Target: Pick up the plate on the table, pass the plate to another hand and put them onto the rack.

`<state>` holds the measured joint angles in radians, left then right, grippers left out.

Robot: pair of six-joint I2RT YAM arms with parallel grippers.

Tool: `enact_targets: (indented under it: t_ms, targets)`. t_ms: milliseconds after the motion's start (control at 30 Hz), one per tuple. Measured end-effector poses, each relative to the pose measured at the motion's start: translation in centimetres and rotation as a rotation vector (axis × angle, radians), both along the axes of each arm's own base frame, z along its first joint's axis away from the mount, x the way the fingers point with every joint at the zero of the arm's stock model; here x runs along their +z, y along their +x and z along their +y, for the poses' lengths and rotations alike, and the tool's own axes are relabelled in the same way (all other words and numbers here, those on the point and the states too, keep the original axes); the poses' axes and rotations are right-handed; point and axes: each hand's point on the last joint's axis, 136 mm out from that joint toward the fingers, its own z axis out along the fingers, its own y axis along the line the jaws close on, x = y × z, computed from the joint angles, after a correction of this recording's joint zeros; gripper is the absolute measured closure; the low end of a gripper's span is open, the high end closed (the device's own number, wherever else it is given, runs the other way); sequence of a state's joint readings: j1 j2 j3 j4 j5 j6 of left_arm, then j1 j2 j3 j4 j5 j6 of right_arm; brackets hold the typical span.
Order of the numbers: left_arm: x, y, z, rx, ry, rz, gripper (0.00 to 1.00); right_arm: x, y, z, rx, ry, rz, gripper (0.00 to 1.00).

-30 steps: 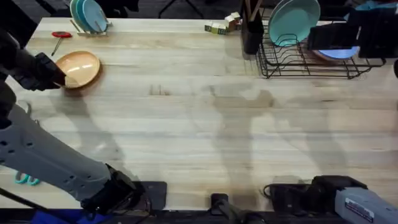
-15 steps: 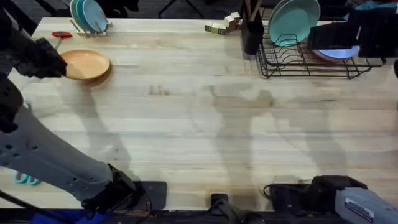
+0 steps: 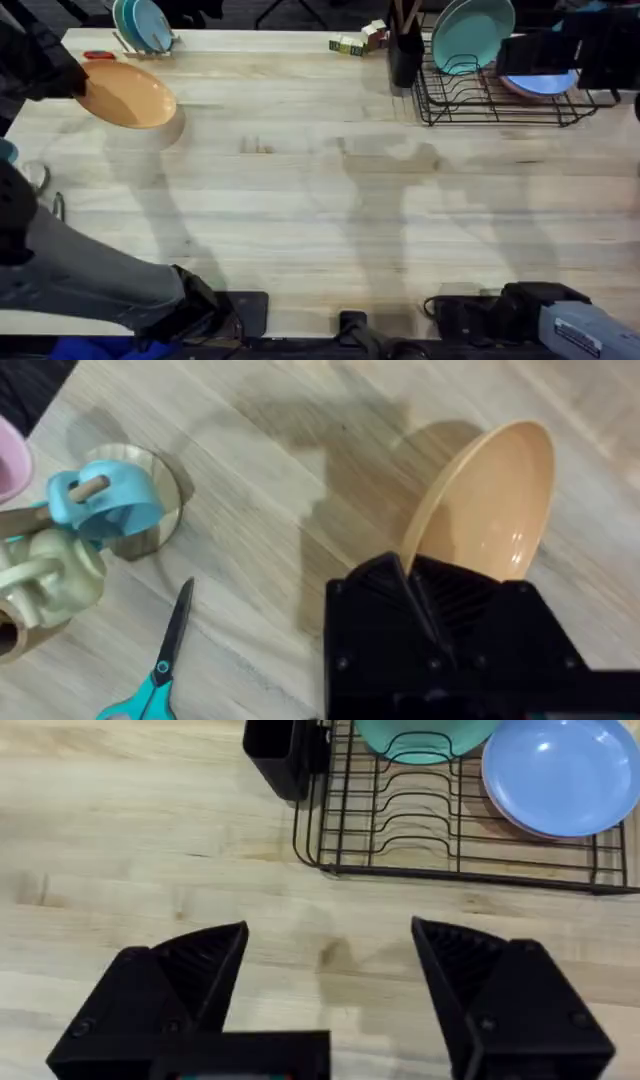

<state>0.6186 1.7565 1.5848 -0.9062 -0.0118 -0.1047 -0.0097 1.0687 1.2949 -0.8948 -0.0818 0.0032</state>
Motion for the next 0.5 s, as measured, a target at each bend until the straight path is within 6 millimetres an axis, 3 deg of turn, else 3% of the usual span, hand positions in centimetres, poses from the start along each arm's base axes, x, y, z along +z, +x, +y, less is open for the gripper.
enact_targets:
  t_ms: [233,500]
  targets:
    - [3.7,-0.9,-1.8,-0.028,-0.006,-0.076,0.961,0.3,0.2,0.3,0.007,0.004,-0.015,0.009]
    - [7.0,-0.9,-5.1,-0.104,-0.026,-0.162,0.961,1.7,1.0,4.0,0.122,0.015,-0.090,0.009]
